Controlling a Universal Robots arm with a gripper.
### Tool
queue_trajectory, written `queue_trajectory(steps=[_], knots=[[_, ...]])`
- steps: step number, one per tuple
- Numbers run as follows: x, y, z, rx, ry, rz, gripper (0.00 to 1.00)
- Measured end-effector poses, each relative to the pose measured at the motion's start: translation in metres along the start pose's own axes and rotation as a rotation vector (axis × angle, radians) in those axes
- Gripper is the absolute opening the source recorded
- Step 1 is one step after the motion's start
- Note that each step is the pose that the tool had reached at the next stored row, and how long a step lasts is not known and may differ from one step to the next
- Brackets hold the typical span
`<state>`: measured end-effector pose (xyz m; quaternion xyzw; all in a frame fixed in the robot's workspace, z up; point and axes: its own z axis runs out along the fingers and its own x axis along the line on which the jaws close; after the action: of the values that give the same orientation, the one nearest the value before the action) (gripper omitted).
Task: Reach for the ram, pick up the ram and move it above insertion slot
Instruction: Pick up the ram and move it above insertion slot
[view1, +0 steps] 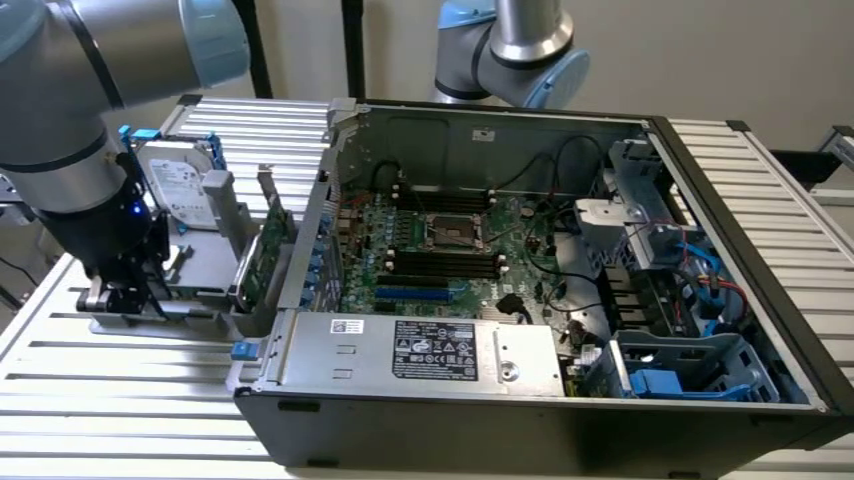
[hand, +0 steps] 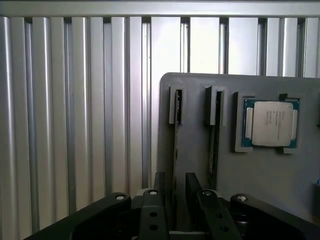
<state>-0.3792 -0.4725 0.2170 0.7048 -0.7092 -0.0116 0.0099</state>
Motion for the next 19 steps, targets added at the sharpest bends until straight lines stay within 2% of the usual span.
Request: queue_trajectory(steps=[6,10,12,15,17,19], knots=[[0.000,-0.0002,0.0108,0.0000,-0.0004,-0.002,0.31],[0.000,0.0000,0.0177,0.0001,-0.0037,-0.002,0.31],[0.000,0.0000,0.0194,-0.0001,-0.0094,-0.003,0.31],[0.000,-0.0001,0.0197,-0.0001,-0.0253,-0.003,0.31],[0.000,0.0000,0.0199,-0.0010,-0.0336,-0.003,0.31],[0.000,-0.0001,0.0205,-0.0040,-0.0368,-0.003,0.31]])
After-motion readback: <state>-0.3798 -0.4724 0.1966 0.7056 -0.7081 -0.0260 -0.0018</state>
